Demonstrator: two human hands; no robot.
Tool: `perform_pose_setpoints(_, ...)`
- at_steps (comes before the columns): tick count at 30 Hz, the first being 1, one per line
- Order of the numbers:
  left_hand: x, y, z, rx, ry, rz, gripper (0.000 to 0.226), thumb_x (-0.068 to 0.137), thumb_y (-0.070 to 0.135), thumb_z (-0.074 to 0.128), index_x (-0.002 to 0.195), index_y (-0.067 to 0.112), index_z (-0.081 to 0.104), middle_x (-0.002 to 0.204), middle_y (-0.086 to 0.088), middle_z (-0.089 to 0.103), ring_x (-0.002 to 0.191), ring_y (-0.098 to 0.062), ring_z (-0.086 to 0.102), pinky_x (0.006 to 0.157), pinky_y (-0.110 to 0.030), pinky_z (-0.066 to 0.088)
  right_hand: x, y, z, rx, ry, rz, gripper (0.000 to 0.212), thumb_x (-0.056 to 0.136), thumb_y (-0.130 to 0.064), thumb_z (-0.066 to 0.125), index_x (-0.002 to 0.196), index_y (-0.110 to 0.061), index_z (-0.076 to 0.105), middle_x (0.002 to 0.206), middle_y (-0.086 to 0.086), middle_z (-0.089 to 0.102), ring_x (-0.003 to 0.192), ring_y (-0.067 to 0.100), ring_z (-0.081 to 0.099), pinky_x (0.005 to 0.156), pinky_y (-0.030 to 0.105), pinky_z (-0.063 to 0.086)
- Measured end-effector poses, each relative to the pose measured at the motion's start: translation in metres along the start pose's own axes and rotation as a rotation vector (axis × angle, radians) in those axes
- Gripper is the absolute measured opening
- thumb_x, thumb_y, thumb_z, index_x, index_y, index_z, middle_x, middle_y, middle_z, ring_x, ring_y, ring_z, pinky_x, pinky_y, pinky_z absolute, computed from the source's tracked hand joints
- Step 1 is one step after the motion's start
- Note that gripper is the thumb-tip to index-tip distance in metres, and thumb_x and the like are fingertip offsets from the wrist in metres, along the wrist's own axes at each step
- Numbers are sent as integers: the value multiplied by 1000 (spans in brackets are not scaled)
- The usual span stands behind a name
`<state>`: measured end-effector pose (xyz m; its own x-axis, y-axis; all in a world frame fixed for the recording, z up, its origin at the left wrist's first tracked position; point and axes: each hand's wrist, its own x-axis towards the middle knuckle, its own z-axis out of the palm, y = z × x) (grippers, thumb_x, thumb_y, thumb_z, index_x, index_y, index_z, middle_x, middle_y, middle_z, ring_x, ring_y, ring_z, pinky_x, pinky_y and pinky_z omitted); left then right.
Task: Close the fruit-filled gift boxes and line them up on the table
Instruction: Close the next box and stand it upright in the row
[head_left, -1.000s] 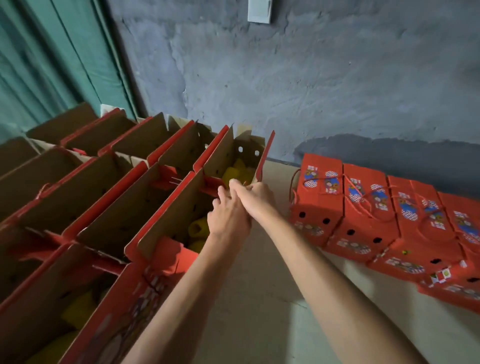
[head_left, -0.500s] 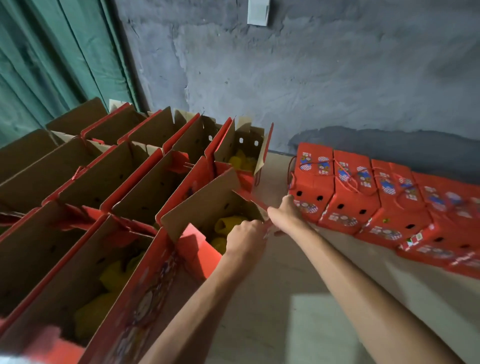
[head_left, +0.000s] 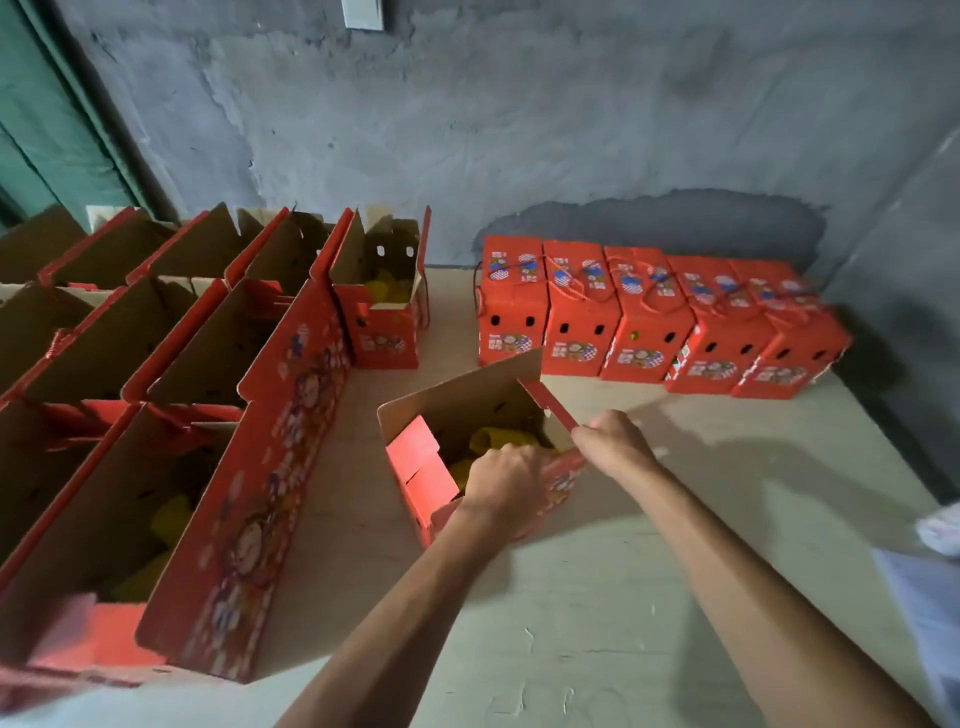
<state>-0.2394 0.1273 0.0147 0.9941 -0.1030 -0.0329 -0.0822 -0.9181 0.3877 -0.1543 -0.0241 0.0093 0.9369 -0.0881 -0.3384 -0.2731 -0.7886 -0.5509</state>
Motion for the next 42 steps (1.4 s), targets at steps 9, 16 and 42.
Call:
perform_pose_setpoints(9, -23, 80, 38, 31, -32, 191, 35, 94, 10, 49, 118, 22, 71, 98, -5, 74, 86, -30, 70, 73, -38, 57, -22, 110, -94, -198, -190, 134, 28, 99, -19, 51, 125, -9, 57, 109, 9, 68, 65, 19, 76, 55, 31, 61)
perform_pose_setpoints(16, -36, 127, 50, 43, -91, 304, 36, 99, 15, 49, 124, 30, 71, 108, -6, 76, 100, -30, 69, 80, -39, 53, -21, 183, -128, -145, -239, 122, 48, 98, -51, 62, 85, -7, 75, 61, 12, 73, 43, 19, 66, 39, 19, 40)
perform_pose_setpoints(42, -37, 66, 78, -1031, -279, -788, 46, 99, 45, 61, 110, 1, 67, 110, -22, 70, 104, -37, 65, 91, -54, 52, -33, 263, -112, 357, -213, 66, 81, 74, -87, 57, 79, -6, 59, 63, 8, 70, 47, 18, 58, 40, 21, 40)
